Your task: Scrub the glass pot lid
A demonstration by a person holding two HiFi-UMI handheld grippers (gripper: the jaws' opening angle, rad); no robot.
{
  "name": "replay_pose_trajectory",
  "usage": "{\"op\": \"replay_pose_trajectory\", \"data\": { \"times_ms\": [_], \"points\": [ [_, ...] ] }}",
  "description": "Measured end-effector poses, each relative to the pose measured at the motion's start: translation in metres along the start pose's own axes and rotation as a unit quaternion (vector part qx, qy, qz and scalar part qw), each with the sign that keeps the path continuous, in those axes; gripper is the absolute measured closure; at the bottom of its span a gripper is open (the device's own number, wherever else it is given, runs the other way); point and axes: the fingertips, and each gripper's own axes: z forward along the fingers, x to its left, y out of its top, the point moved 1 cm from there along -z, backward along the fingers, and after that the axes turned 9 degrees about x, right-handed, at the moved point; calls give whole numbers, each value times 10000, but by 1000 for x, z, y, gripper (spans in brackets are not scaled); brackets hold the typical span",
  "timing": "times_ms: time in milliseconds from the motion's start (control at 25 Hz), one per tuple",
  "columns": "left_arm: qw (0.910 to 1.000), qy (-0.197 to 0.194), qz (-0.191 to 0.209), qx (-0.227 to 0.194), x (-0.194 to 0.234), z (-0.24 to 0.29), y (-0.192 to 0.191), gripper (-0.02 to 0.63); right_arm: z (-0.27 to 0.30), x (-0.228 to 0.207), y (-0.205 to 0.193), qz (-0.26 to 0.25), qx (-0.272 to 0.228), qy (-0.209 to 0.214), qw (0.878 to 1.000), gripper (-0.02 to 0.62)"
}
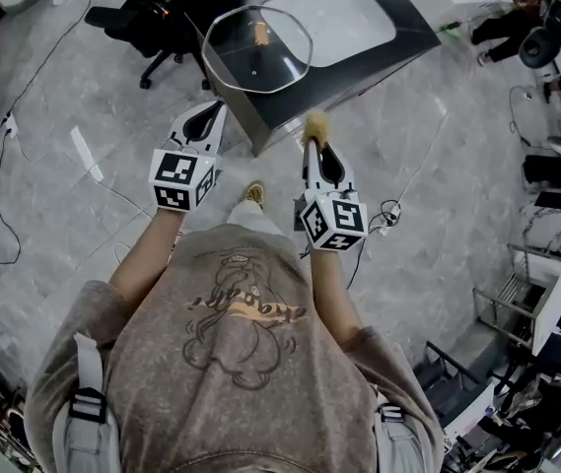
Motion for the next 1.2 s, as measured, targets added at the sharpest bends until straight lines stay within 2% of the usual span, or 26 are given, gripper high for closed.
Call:
{"op": "replay_pose_trajectory", "data": {
  "times_ms": [280,600,1200],
  "points": [
    [9995,280,-174,10,13,51,24,588,45,-41,28,-78,37,242,9997,531],
    [9978,587,-298,102,30,77,31,588,84,-58,36,-66,220,524,9984,531],
    [9974,530,-439,214,68,133,48,588,151,-73,59,-140,423,550,9975,531]
  ]
}}
